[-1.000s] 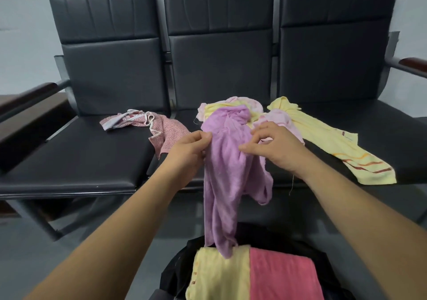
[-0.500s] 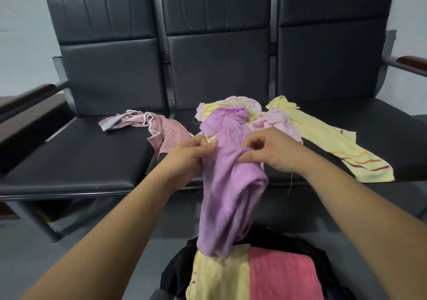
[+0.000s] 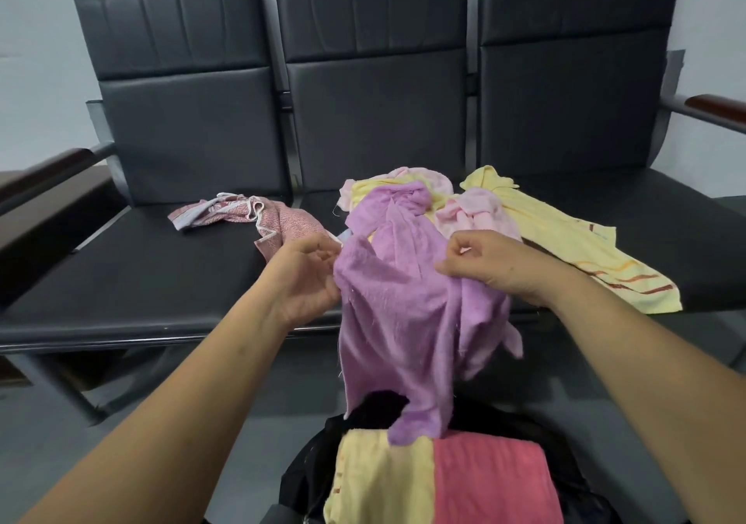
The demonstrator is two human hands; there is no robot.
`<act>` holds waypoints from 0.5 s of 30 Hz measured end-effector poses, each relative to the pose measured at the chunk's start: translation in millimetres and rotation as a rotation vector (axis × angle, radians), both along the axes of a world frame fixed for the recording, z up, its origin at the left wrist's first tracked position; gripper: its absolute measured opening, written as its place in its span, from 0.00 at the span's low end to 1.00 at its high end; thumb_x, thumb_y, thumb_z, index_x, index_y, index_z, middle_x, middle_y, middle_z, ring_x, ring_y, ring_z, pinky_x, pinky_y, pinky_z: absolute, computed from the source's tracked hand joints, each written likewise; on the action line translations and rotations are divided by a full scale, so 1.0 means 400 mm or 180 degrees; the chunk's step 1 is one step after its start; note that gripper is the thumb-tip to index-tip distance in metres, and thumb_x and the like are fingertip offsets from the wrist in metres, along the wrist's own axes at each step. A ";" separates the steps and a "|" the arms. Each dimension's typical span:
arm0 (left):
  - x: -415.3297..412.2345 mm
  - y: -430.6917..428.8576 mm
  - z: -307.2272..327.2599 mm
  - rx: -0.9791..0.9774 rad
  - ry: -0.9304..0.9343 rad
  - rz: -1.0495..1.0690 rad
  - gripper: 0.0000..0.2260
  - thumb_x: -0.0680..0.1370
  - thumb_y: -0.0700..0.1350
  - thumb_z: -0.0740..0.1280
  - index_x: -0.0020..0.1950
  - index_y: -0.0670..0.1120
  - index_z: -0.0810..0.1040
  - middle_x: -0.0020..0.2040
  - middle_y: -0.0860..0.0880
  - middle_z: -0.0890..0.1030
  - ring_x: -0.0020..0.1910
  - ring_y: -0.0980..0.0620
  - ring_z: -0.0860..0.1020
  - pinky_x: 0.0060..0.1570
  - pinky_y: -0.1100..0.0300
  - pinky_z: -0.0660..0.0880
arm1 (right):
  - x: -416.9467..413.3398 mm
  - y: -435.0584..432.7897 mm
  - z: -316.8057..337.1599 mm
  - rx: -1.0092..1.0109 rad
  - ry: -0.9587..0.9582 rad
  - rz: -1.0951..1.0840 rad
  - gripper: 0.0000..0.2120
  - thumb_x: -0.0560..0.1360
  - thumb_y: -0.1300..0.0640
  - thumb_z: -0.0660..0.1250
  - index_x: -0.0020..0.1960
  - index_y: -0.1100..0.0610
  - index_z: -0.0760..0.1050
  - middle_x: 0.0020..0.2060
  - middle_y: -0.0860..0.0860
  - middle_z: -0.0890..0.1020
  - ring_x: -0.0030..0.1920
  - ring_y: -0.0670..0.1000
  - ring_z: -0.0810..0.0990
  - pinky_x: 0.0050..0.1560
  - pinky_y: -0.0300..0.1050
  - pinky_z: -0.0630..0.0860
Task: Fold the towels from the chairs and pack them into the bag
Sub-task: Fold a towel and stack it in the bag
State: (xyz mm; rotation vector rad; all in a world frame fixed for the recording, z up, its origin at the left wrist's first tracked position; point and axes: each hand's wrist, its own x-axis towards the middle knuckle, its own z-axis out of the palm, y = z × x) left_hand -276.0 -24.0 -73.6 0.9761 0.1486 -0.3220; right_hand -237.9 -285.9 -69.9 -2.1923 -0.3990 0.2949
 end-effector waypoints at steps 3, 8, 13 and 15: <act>-0.005 -0.017 0.001 0.0787 -0.0545 -0.0620 0.01 0.75 0.38 0.69 0.45 0.43 0.79 0.37 0.47 0.81 0.33 0.52 0.79 0.37 0.58 0.78 | -0.028 0.036 0.008 0.0158 -0.0041 0.0204 0.16 0.76 0.38 0.70 0.62 0.40 0.77 0.40 0.39 0.80 0.40 0.43 0.81 0.55 0.45 0.74; -0.001 -0.030 -0.020 0.1030 -0.1035 -0.0782 0.05 0.73 0.36 0.71 0.45 0.46 0.80 0.39 0.46 0.82 0.36 0.51 0.81 0.37 0.60 0.78 | -0.064 0.093 -0.011 0.0298 0.0455 0.1176 0.18 0.78 0.54 0.73 0.66 0.47 0.77 0.33 0.54 0.79 0.31 0.46 0.77 0.41 0.37 0.76; 0.001 -0.017 -0.022 0.1398 -0.1303 -0.0387 0.07 0.72 0.37 0.75 0.42 0.47 0.80 0.37 0.48 0.79 0.36 0.52 0.75 0.38 0.63 0.74 | -0.029 0.053 -0.007 -0.0106 -0.0161 0.0775 0.12 0.76 0.53 0.75 0.40 0.61 0.81 0.34 0.52 0.79 0.36 0.45 0.73 0.44 0.42 0.71; -0.001 -0.016 -0.022 0.1377 -0.1350 -0.0246 0.06 0.74 0.36 0.72 0.44 0.45 0.78 0.34 0.50 0.78 0.33 0.55 0.74 0.35 0.65 0.72 | -0.028 0.045 -0.006 0.0047 -0.0213 0.0833 0.12 0.77 0.56 0.73 0.40 0.63 0.79 0.41 0.61 0.80 0.40 0.53 0.75 0.50 0.49 0.73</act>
